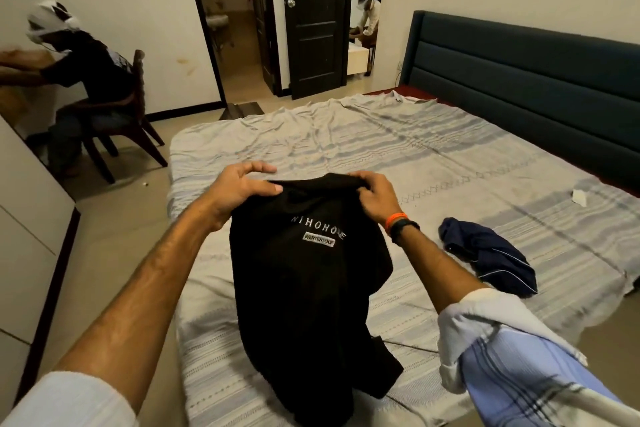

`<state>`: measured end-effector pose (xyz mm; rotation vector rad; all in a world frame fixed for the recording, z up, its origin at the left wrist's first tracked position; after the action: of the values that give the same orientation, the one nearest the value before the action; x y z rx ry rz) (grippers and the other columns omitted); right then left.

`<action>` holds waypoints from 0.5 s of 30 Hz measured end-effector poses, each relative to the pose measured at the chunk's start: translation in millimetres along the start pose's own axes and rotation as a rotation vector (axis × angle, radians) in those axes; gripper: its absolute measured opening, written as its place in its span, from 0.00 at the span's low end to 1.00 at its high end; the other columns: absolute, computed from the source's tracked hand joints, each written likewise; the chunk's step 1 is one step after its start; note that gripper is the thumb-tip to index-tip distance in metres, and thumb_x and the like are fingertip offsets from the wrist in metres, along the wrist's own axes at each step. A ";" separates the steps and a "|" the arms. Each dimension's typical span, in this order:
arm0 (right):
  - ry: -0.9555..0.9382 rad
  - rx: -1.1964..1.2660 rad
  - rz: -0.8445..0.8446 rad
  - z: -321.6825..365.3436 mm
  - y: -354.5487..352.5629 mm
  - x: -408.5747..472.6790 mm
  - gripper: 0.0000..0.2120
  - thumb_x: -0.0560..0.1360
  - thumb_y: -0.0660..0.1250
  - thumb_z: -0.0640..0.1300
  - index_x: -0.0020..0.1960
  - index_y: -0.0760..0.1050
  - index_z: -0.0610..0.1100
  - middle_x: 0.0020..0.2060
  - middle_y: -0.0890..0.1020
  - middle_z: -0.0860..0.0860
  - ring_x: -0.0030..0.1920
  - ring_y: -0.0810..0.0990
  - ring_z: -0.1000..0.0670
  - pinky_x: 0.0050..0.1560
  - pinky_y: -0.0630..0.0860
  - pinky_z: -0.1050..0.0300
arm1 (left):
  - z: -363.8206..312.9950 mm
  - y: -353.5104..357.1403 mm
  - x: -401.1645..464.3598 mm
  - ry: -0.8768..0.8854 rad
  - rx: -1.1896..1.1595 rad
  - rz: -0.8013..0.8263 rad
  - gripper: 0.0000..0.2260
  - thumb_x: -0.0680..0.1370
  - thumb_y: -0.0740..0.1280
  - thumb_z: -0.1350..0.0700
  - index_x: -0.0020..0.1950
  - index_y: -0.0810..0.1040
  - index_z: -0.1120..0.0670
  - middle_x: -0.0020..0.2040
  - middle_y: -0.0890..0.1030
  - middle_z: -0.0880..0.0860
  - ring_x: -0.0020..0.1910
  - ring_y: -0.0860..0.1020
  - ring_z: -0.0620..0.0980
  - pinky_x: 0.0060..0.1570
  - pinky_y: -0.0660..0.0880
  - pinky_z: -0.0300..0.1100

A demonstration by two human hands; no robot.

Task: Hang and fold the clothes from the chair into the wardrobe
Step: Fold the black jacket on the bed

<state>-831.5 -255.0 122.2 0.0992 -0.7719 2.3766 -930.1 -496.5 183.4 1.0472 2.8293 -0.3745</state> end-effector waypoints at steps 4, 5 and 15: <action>-0.110 0.025 -0.088 31.6 -9.2 9.2 0.17 0.74 0.59 0.28 0.57 0.80 0.38 0.54 0.83 0.46 0.55 0.78 0.51 0.58 0.71 0.62 | 23.3 6.3 6.9 -0.096 0.401 0.070 0.22 0.62 0.82 0.50 0.53 0.82 0.50 0.45 0.84 0.53 0.44 0.83 0.50 0.48 0.77 0.44; -0.155 0.037 -0.071 41.4 -6.9 9.2 0.17 0.74 0.58 0.29 0.57 0.79 0.38 0.54 0.83 0.46 0.55 0.78 0.51 0.59 0.71 0.60 | 20.8 14.1 9.4 -0.069 0.439 0.062 0.24 0.61 0.82 0.47 0.53 0.81 0.50 0.45 0.83 0.51 0.45 0.81 0.48 0.49 0.76 0.42; -0.277 0.007 -0.108 72.3 -8.9 7.8 0.15 0.71 0.71 0.35 0.57 0.77 0.42 0.49 0.81 0.51 0.50 0.78 0.52 0.50 0.74 0.62 | -26.2 53.5 31.2 0.223 0.579 -0.226 0.06 0.72 0.74 0.54 0.43 0.78 0.50 0.38 0.79 0.48 0.42 0.79 0.49 0.40 0.70 0.41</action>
<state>-840.8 -285.0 188.4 0.4694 -0.8618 2.2900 -919.1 -430.8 192.8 0.8813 3.1279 -1.2273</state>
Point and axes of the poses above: each hand's wrist, its own x-axis towards the middle knuckle, its own y-axis out of the palm, z = x × y, the point moved 4 cm from there along x, towards the middle knuckle
